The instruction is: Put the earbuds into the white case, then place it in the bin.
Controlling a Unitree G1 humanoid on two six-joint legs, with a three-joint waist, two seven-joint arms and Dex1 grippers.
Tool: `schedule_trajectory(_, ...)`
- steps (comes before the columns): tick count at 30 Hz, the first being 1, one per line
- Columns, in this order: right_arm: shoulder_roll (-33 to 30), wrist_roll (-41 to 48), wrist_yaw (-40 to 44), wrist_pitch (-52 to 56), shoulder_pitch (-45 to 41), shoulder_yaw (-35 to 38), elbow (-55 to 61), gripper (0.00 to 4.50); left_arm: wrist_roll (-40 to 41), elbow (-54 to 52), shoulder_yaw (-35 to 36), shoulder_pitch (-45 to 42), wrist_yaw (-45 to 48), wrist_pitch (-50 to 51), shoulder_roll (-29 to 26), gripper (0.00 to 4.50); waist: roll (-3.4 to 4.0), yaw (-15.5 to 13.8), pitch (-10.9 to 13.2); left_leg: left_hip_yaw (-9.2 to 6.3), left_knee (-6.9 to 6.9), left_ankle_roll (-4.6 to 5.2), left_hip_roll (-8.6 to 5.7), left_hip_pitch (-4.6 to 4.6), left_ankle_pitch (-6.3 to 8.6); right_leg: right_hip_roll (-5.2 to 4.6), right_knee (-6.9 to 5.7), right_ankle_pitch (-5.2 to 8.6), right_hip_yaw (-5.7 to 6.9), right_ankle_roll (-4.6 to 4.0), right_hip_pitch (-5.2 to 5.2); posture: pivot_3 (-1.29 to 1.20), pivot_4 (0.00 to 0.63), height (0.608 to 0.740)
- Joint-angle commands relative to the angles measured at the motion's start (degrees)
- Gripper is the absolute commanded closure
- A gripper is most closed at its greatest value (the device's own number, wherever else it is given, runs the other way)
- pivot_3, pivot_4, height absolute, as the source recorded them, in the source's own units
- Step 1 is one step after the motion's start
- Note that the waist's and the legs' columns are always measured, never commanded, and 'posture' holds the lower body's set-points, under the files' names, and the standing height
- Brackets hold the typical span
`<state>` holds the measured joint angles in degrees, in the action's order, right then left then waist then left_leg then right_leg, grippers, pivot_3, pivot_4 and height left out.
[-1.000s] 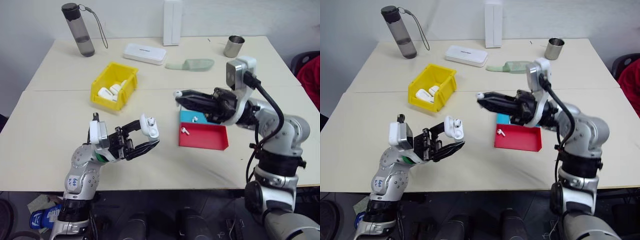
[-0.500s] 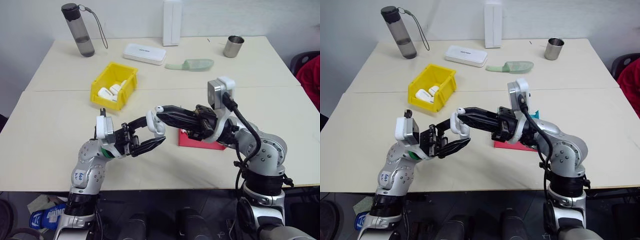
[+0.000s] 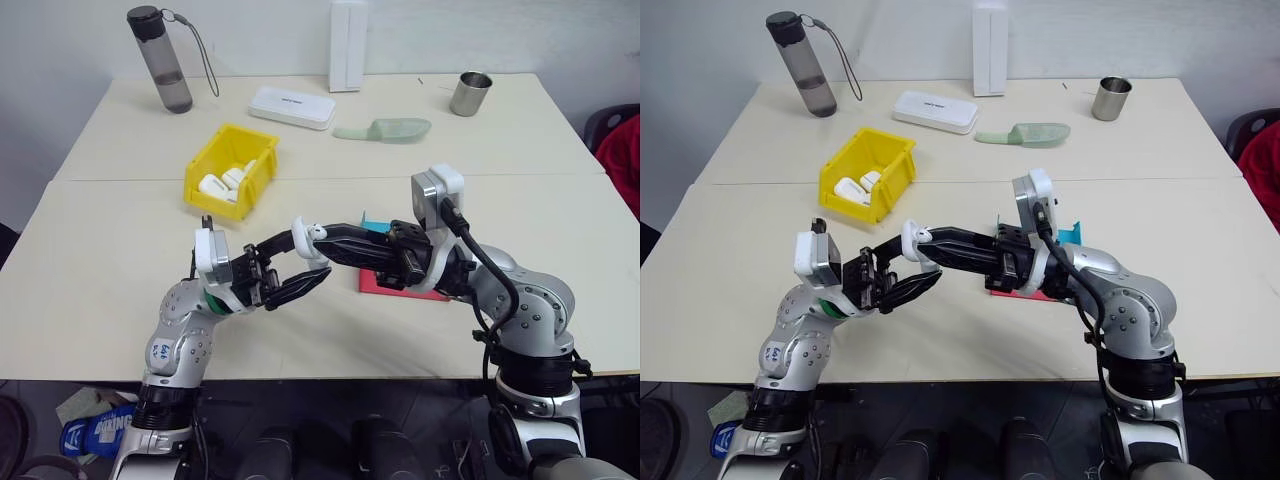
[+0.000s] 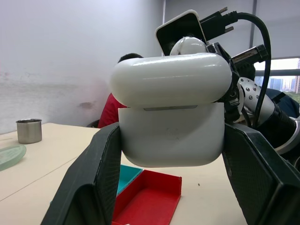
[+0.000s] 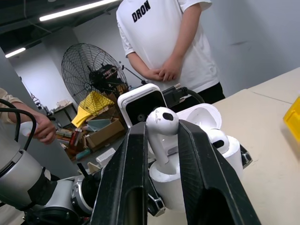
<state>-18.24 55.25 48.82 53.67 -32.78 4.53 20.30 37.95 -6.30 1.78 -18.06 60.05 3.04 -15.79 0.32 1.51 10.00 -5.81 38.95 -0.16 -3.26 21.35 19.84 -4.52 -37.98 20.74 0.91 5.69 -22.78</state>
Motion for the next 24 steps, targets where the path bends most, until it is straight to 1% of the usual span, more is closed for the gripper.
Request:
schedule_trajectory(1, -0.4, 1.0, -0.2, -1.3, -0.1, -0.6, 0.9, 3.94, 0.7, -2.1, 0.3, -0.9, -0.3, -0.4, 0.4, 1.74, 0.00, 0.0, 0.0, 0.00, 0.00, 0.00, 0.00, 0.00, 0.00, 0.00, 0.00, 0.00, 0.00, 0.00, 0.00, 0.00, 0.150, 0.740)
schedule_trajectory(11, -2.1, -1.9, 0.0, -3.9, 1.4, -3.3, -0.1, 3.94, 0.8, -2.6, 0.4, -1.1, -0.9, -0.5, 0.8, 1.74, 0.00, 0.0, 0.0, 0.00, 0.00, 0.00, 0.00, 0.00, 0.00, 0.00, 0.01, 0.00, 0.00, 0.00, 0.00, 0.00, 0.150, 0.740)
schedule_trajectory(15, -3.3, -4.7, 0.4, -6.6, 2.2, -4.5, -0.4, 3.94, 1.0, -2.6, 0.6, -1.4, -1.1, -0.5, 0.9, 1.74, 0.00, 0.0, 0.0, 0.00, -0.01, 0.00, 0.00, 0.00, 0.00, 0.00, 0.02, 0.00, 0.00, 0.00, 0.01, 0.00, 0.150, 0.740)
schedule_trajectory(19, -3.5, -2.8, -1.3, -4.8, 2.7, -4.3, -1.0, 3.94, 1.0, -2.6, 0.7, -1.7, -1.1, -0.4, 1.0, 1.74, 0.00, 0.0, 0.0, 0.00, -0.01, 0.00, 0.00, 0.00, 0.00, 0.00, 0.03, 0.00, 0.00, 0.00, 0.01, 0.00, 0.150, 0.740)
schedule_trajectory(20, -4.0, -3.3, 0.0, -5.3, 2.5, -5.0, -1.0, 3.65, 1.0, -2.6, 0.7, -1.9, -1.2, -0.4, 1.0, 1.74, 0.00, 0.0, 0.0, 0.00, -0.01, 0.00, 0.00, 0.00, 0.00, 0.00, 0.03, 0.00, 0.00, 0.00, 0.01, 0.00, 0.150, 0.740)
schedule_trajectory(21, -3.5, -3.8, -0.4, -6.4, 2.6, -4.7, -1.1, 3.29, 1.0, -2.5, 0.7, -2.1, -1.2, -0.4, 1.0, 1.74, 0.00, -0.1, 0.0, 0.00, -0.01, 0.00, 0.00, 0.00, 0.00, 0.00, 0.03, 0.00, 0.00, 0.00, 0.01, 0.00, 0.150, 0.740)
schedule_trajectory(24, -4.7, -3.2, -0.2, -7.2, 2.6, -3.7, -0.2, 2.32, 1.0, -2.4, 1.1, -2.4, -1.0, -0.3, 0.9, 1.74, 0.00, -0.1, 0.0, 0.00, -0.01, 0.00, 0.00, 0.00, 0.00, 0.00, 0.06, 0.00, 0.00, 0.00, 0.03, 0.00, 0.150, 0.740)
